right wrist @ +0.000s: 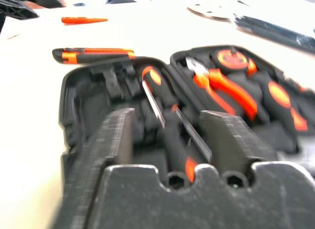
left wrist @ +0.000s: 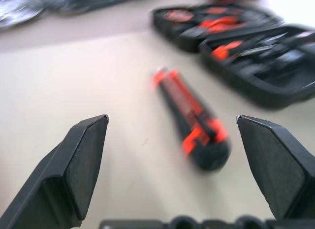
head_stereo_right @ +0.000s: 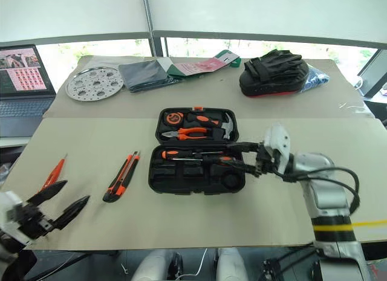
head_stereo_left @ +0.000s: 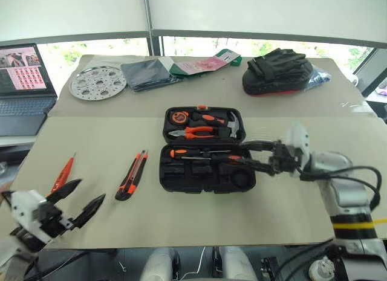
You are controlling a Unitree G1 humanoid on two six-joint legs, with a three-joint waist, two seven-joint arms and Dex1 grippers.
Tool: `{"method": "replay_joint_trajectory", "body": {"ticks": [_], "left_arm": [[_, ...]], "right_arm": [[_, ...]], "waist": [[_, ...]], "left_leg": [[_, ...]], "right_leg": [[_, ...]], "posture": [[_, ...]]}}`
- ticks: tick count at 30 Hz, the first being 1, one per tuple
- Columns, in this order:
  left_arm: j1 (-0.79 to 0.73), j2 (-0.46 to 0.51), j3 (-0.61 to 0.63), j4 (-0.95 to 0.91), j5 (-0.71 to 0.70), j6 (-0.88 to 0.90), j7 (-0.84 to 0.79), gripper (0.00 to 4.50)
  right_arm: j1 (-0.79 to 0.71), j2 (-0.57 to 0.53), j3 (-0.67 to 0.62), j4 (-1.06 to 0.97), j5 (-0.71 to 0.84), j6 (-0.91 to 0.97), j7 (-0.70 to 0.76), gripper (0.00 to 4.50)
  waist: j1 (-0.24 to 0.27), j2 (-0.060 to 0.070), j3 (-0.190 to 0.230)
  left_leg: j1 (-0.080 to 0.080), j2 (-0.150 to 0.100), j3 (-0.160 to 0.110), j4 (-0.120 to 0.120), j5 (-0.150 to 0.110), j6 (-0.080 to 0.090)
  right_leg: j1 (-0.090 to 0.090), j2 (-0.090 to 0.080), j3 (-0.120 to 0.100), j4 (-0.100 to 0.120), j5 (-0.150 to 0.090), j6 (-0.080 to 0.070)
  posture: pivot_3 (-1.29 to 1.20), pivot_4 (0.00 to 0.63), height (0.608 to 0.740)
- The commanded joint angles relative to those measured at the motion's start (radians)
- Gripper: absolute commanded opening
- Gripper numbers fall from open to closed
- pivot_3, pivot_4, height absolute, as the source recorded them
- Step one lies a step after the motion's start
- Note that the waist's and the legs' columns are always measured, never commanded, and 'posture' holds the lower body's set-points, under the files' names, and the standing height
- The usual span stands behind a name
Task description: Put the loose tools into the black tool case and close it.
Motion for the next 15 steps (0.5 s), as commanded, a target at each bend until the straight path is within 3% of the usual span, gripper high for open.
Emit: {"method": "replay_joint_trajectory", "body": {"ticks": [1, 2, 7, 11, 15], "left_arm": [[0.091, -0.009, 0.115, 0.013, 0.029, 0.041, 0.087, 4.5], [0.107, -0.01, 0.126, 0.015, 0.028, 0.04, 0.086, 4.5], [0.167, 0.005, 0.166, 0.032, 0.042, 0.079, 0.103, 4.5], [0.145, 0.014, 0.178, 0.018, 0.013, 0.155, 0.156, 4.5], [0.022, 0.038, 0.178, -0.008, -0.021, 0.28, 0.306, 4.5]], "right_arm": [[0.115, 0.01, -0.106, -0.046, 0.068, -0.147, 0.035, 4.22], [0.14, 0.008, -0.116, -0.044, 0.07, -0.165, 0.039, 4.43], [0.235, 0.018, -0.167, -0.046, 0.119, -0.223, 0.059, 4.43], [0.219, 0.043, -0.15, -0.088, 0.138, -0.248, 0.029, 4.43], [0.158, 0.086, -0.108, -0.203, 0.243, -0.172, -0.014, 4.43]], "waist": [[0.002, 0.0, 0.0], [0.002, 0.0, 0.0], [0.009, 0.0, 0.0], [0.013, 0.0, 0.0], [0.013, 0.0, 0.0]], "left_leg": [[0.0, 0.0, 0.001, 0.0, 0.0, 0.001], [0.001, 0.0, 0.001, 0.0, -0.001, 0.002], [0.004, 0.0, 0.001, 0.001, -0.005, 0.009], [0.006, 0.0, 0.001, 0.001, -0.005, 0.009], [0.006, 0.0, 0.001, 0.001, -0.004, 0.008]], "right_leg": [[0.0, 0.0, 0.001, 0.0, 0.0, 0.0], [0.0, 0.0, 0.001, 0.0, 0.0, 0.0], [0.003, 0.0, 0.001, 0.0, -0.001, 0.0], [0.004, 0.0, 0.002, 0.001, -0.002, -0.001], [0.003, 0.0, 0.004, 0.002, -0.001, -0.001]], "posture": [[0.0, 0.15, 0.74], [0.0, 0.15, 0.74], [0.0, 0.15, 0.74], [0.0, 0.15, 0.74], [0.0, 0.15, 0.74]]}}
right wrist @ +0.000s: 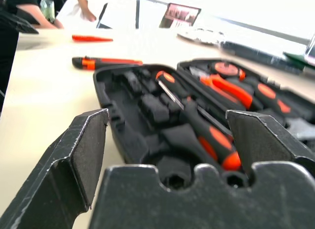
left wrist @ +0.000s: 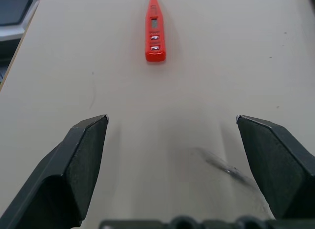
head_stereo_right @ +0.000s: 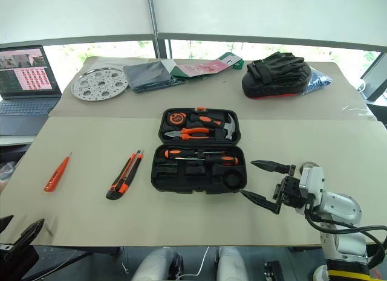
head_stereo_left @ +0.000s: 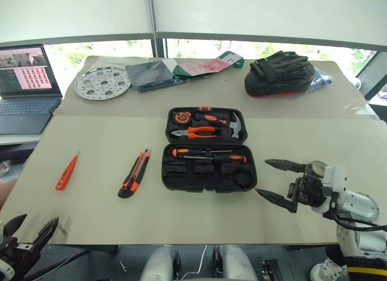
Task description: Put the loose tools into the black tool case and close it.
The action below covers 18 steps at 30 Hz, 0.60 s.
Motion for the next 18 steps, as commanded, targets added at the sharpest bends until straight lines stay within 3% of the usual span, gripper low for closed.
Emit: {"method": "replay_joint_trajectory", "body": {"ticks": [1, 4, 14, 18], "left_arm": [[-0.118, 0.05, 0.024, -0.046, -0.043, 0.117, 0.139, 4.5], [-0.238, 0.103, -0.012, -0.021, -0.049, 0.223, 0.205, 4.5], [-0.488, 0.247, -0.218, 0.191, 0.045, 0.392, 0.199, 4.5], [-0.516, 0.249, -0.259, 0.218, 0.059, 0.395, 0.157, 3.46]], "right_arm": [[-0.058, 0.016, 0.034, -0.14, 0.094, 0.059, -0.051, 4.43], [-0.088, 0.032, 0.084, -0.197, 0.102, 0.092, -0.084, 4.43], [-0.13, 0.058, 0.161, -0.217, 0.07, 0.096, -0.126, 4.43], [-0.123, 0.052, 0.161, -0.208, 0.064, 0.083, -0.116, 4.5]], "waist": [[0.002, 0.0, 0.0], [0.006, -0.001, 0.0], [-0.003, -0.001, 0.0], [-0.003, -0.001, 0.0]], "left_leg": [[0.0, 0.0, 0.0, 0.0, 0.0, 0.0], [0.001, 0.0, -0.002, 0.0, 0.001, -0.002], [0.001, -0.001, 0.0, -0.001, 0.005, -0.011], [0.001, -0.001, 0.0, -0.001, 0.006, -0.012]], "right_leg": [[0.0, 0.0, 0.0, 0.0, 0.0, 0.0], [0.001, 0.0, -0.001, 0.001, 0.0, 0.0], [0.001, 0.001, -0.002, 0.001, 0.001, 0.001], [0.001, 0.002, -0.002, 0.001, 0.001, 0.001]], "posture": [[0.0, 0.15, 0.74], [0.0, 0.15, 0.74], [0.0, 0.15, 0.74], [0.0, 0.15, 0.74]]}}
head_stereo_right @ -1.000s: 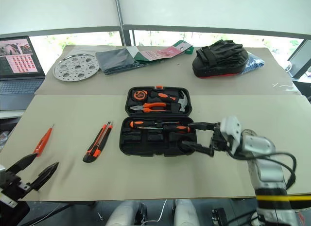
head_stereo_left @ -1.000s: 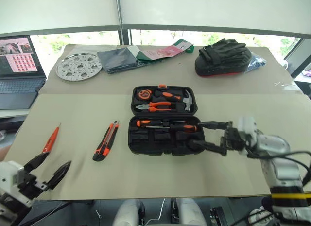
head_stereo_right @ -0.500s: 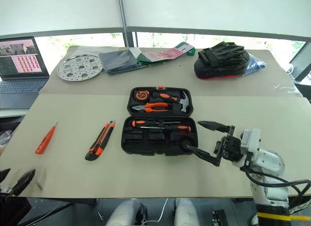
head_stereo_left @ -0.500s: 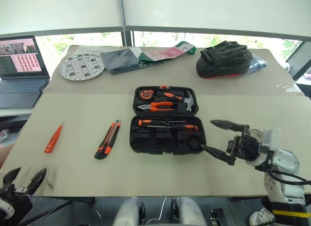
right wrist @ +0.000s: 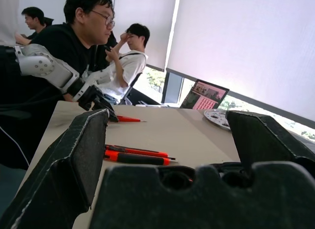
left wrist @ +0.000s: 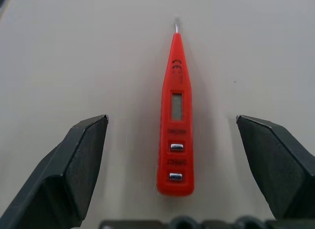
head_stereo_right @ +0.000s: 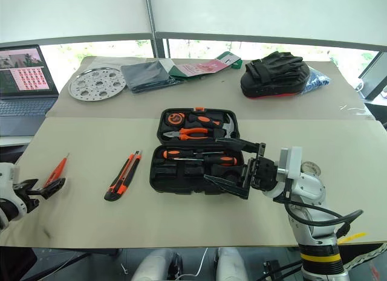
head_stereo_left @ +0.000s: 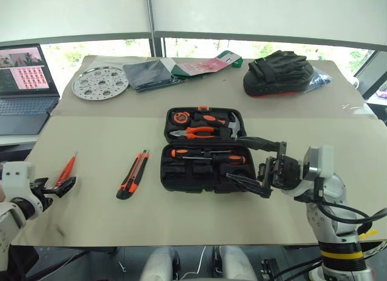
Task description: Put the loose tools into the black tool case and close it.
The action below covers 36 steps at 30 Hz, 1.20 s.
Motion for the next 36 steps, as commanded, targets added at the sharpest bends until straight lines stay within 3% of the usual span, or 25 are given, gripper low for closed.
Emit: {"method": "replay_joint_trajectory", "body": {"ticks": [1, 8, 9, 14, 18, 21, 27, 31, 36], "left_arm": [[-0.006, 0.011, -0.02, 0.005, 0.004, 0.009, -0.047, 3.11], [-0.026, 0.007, 0.018, 0.037, 0.009, -0.1, -0.136, 0.57], [-0.033, 0.008, 0.02, 0.043, 0.01, -0.125, -0.152, 0.5], [-0.142, 0.032, -0.011, -0.03, -0.042, -0.302, -0.36, 0.5], [-0.35, 0.105, -0.327, -0.193, 0.008, -0.319, -0.571, 0.5], [-0.452, 0.128, -0.503, -0.196, 0.066, -0.271, -0.631, 0.5], [-0.722, 0.006, -0.841, -0.112, 0.246, -0.214, -0.656, 0.5], [-0.807, -0.034, -0.955, -0.012, 0.354, -0.241, -0.682, 0.5], [-0.844, -0.069, -1.012, 0.036, 0.421, -0.217, -0.694, 0.5]], "right_arm": [[-0.001, -0.013, -0.01, -0.02, 0.001, -0.021, 0.008, 4.5], [0.03, -0.036, -0.038, -0.018, 0.006, -0.041, 0.029, 4.5], [0.031, -0.037, -0.04, -0.02, 0.008, -0.04, 0.029, 4.5], [0.045, -0.083, -0.088, -0.038, 0.021, -0.025, 0.018, 4.5], [0.074, -0.196, -0.169, -0.016, 0.02, 0.064, -0.011, 4.5], [0.084, -0.238, -0.173, 0.0, -0.003, 0.079, -0.012, 4.5], [0.141, -0.297, -0.175, 0.007, -0.032, 0.126, -0.011, 4.5], [0.164, -0.294, -0.173, -0.015, -0.034, 0.135, -0.021, 4.5], [0.185, -0.286, -0.176, -0.042, -0.027, 0.138, -0.034, 4.5]], "waist": [[0.0, 0.0, 0.0], [0.003, 0.0, 0.0], [0.003, 0.0, 0.0], [0.009, 0.0, 0.0], [0.024, 0.0, 0.0], [0.019, 0.001, 0.0], [0.005, 0.0, 0.0], [0.003, 0.0, 0.001], [0.005, -0.001, 0.001]], "left_leg": [[0.0, 0.0, 0.0, 0.0, 0.0, 0.0], [0.0, 0.0, 0.0, 0.0, 0.0, 0.0], [0.0, 0.0, 0.0, 0.0, 0.0, 0.0], [-0.001, 0.0, -0.001, 0.0, 0.0, -0.001], [-0.002, -0.001, -0.001, 0.001, 0.0, 0.0], [-0.001, -0.001, 0.0, 0.001, 0.0, 0.0], [0.0, 0.0, 0.001, 0.001, 0.002, -0.001], [0.0, 0.0, 0.002, 0.001, 0.002, 0.0], [0.0, 0.0, 0.002, 0.002, 0.001, 0.002]], "right_leg": [[0.0, 0.0, 0.0, 0.0, 0.0, 0.0], [0.0, -0.002, 0.0, 0.0, 0.0, 0.0], [0.0, -0.002, 0.0, 0.0, 0.0, 0.0], [-0.001, -0.003, -0.002, 0.0, 0.0, 0.0], [0.001, -0.004, -0.003, -0.001, 0.0, 0.0], [0.003, -0.003, -0.003, -0.002, 0.001, 0.0], [0.003, 0.006, 0.0, -0.001, 0.001, 0.0], [0.003, 0.007, 0.003, -0.001, 0.0, 0.001], [0.002, 0.006, 0.005, -0.001, 0.0, 0.002]], "posture": [[0.0, 0.15, 0.74], [0.0, 0.15, 0.74], [0.0, 0.15, 0.74], [0.0, 0.15, 0.74], [0.0, 0.15, 0.74], [0.0, 0.15, 0.74], [0.0, 0.15, 0.74], [0.0, 0.15, 0.74], [0.0, 0.15, 0.74]]}}
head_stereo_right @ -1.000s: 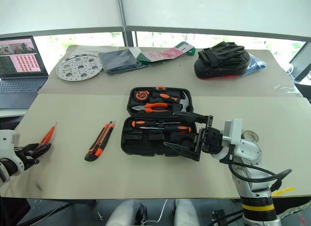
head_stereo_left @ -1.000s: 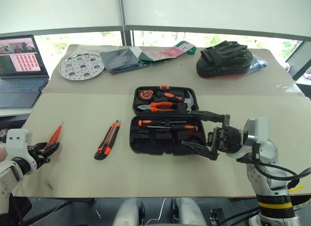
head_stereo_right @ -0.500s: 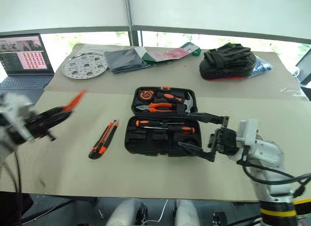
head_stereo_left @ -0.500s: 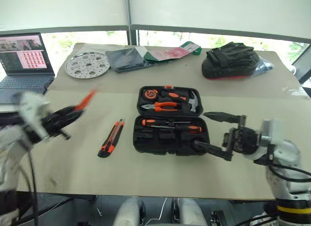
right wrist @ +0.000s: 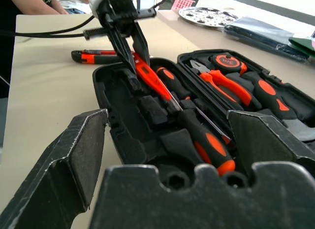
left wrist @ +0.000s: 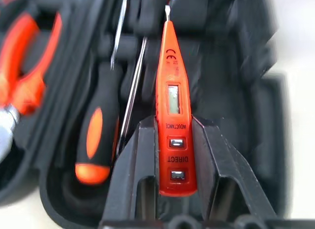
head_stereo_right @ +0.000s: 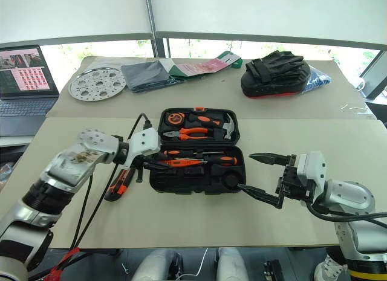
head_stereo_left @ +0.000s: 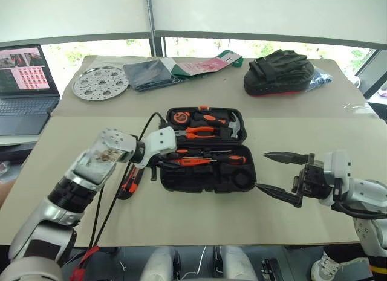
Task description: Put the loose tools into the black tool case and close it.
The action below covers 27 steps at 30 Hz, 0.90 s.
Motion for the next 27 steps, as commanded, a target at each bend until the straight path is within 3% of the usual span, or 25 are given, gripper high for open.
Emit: {"method": "replay_joint_trajectory", "body": {"ticks": [1, 27], "left_arm": [[-0.033, -0.012, -0.033, 0.001, 0.057, 0.016, -0.011, 0.5], [-0.1, 0.004, -0.158, 0.075, 0.219, 0.122, -0.137, 0.5]], "right_arm": [[0.012, 0.002, -0.024, -0.048, 0.013, 0.001, -0.012, 4.5], [0.007, 0.017, 0.011, -0.035, 0.003, -0.005, -0.012, 4.5]], "waist": [[0.002, -0.001, 0.001], [-0.004, -0.001, 0.0]], "left_leg": [[0.0, 0.0, 0.0, 0.0, 0.0, 0.001], [0.002, 0.0, 0.002, 0.003, -0.002, 0.004]], "right_leg": [[0.0, 0.0, 0.0, 0.0, 0.0, 0.0], [0.001, 0.0, 0.004, 0.001, 0.0, 0.003]], "posture": [[0.0, 0.15, 0.74], [0.0, 0.15, 0.74]]}}
